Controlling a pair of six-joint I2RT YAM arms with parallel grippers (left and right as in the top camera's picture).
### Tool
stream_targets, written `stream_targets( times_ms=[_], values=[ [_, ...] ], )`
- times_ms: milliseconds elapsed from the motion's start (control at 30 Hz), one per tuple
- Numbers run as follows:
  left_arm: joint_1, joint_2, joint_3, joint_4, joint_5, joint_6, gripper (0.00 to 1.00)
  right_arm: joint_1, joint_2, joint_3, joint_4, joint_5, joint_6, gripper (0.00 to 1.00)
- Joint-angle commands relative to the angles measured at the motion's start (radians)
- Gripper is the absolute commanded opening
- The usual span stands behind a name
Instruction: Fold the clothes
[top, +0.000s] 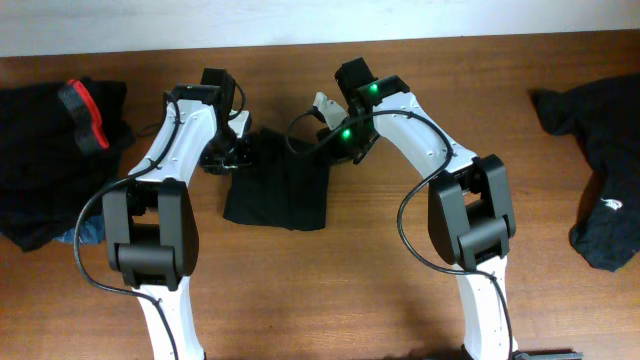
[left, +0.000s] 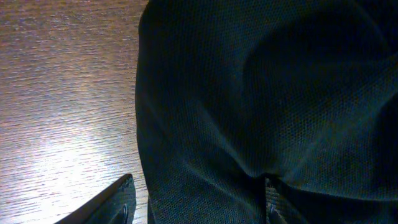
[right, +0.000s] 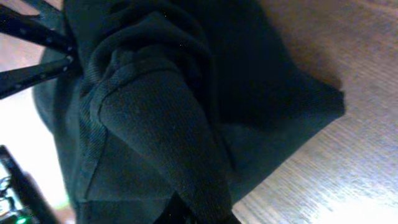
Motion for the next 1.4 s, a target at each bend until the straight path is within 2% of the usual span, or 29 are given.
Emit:
stream_targets(
  times_ms=[0,200,333,367,400,433,467,600,700,767,833,1000,1033,1100,1133,1233,1367],
  values=[
    [-0.002,-0.001,-0.013,-0.002,-0.007,0.016,0.64,-0.052,-0.01,0.009,-0.034,-0.076,0.033,0.04],
    [-0.002,-0.001,-0.013,-0.002,-0.007,0.016,0.64,-0.196,-0.01,0.009,-0.033,-0.061,0.045,0.04],
    [-0.002,-0.001,-0.013,-0.002,-0.007,0.016,0.64,-0.237,-0.01,0.009,-0.037,-0.061,0.027,0.04],
    [-0.002,-0.001,-0.013,-0.002,-0.007,0.016,0.64,-0.238,-0.01,0.009,-0.043,-0.061,0.016,0.15],
    [-0.002,-0.001,-0.013,-0.002,-0.007,0.016,0.64,-0.235,-0.01,0.009,-0.05,-0.061,0.003,0.34],
    [-0.002,-0.001,-0.013,-0.003,-0.007,0.016,0.64,-0.232,-0.01,0.009,-0.055,-0.06,-0.005,0.41],
    [-0.002,-0.001,-0.013,-0.005,-0.007,0.016,0.64,-0.219,-0.01,0.007,-0.064,-0.049,-0.018,0.45],
    [-0.002,-0.001,-0.013,-0.012,-0.007,0.016,0.64,-0.188,-0.01,0.007,-0.1,0.067,-0.018,0.43],
    [-0.002,-0.001,-0.013,-0.012,-0.007,0.016,0.64,-0.184,-0.011,0.018,-0.155,0.108,-0.018,0.32],
    [-0.002,-0.001,-0.013,-0.012,-0.007,0.016,0.64,-0.184,-0.015,0.058,-0.215,0.108,-0.038,0.19],
    [-0.002,-0.001,-0.013,-0.012,-0.006,0.016,0.64,-0.183,-0.021,0.108,-0.265,0.109,-0.065,0.11],
    [-0.003,-0.001,-0.013,0.002,0.143,0.035,0.63,-0.176,-0.025,0.22,-0.394,0.134,-0.124,0.18],
    [-0.003,-0.001,-0.013,0.008,0.171,0.048,0.63,-0.175,-0.025,0.219,-0.41,0.134,-0.132,0.22],
    [-0.003,-0.001,-0.013,0.026,0.254,0.083,0.63,-0.164,-0.025,0.212,-0.44,0.135,-0.156,0.37],
    [-0.003,-0.001,-0.013,0.032,0.284,0.097,0.63,-0.16,-0.025,0.205,-0.443,0.144,-0.158,0.38],
    [-0.003,-0.001,-0.013,0.052,0.372,0.13,0.63,-0.144,-0.025,0.172,-0.42,0.15,-0.158,0.39],
    [-0.003,-0.001,-0.013,0.058,0.379,0.13,0.63,-0.142,-0.024,0.08,-0.303,0.15,-0.153,0.39]
  ],
)
